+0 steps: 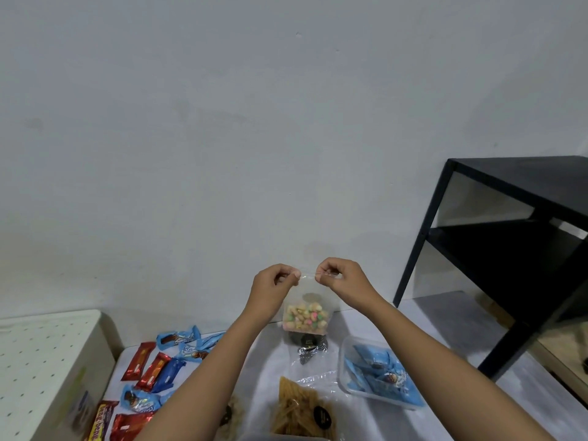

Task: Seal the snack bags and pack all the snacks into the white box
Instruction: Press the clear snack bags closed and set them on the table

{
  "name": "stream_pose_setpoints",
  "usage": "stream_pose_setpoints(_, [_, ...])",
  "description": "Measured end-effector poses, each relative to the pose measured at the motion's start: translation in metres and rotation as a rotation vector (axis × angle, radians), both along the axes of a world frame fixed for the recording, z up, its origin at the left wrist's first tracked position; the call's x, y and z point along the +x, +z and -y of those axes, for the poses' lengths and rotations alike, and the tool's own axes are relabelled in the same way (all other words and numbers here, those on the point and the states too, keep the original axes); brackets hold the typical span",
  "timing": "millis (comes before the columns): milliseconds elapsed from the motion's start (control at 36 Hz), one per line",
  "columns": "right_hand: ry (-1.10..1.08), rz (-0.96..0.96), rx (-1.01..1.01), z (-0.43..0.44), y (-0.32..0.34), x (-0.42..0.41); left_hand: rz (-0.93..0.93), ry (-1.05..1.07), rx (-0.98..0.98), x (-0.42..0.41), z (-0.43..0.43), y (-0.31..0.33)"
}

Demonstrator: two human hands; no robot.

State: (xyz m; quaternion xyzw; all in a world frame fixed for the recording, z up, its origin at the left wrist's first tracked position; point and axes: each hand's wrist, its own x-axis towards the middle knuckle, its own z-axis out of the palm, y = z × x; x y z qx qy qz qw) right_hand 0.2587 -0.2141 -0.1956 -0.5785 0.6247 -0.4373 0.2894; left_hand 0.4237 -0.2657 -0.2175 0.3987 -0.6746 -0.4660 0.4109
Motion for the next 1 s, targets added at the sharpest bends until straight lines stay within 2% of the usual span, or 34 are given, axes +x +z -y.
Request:
stream_pose_setpoints(167, [-0.051, -0.103, 0.033, 0.003, -0.005, 0.001, 0.005, 0.042, -0.029, 0.000, -0.004, 0.000])
stream_pose_setpoints(444, [-0.009, -0.327, 0.047, -0.001, 0.003, 0.011, 0.036, 0.030, -0.053, 0.000, -0.013, 0.000])
stream_pose_setpoints(611, [0.035, -0.169, 0.039, -0.007, 0.007, 0.005, -0.008, 0.072, -0.057, 0.002, -0.017, 0.001])
stream_pose_setpoints(833, [-0.008, -0.168, 0.094, -0.012, 0.004, -0.005, -0.052, 0.086, -0.022, 0.001, -0.023, -0.003])
stream_pose_setpoints(1000, [-0.035, -0.050, 0.063, -0.020, 0.003, -0.010, -0.063, -0.003, 0.054, -0.002, -0.025, -0.006])
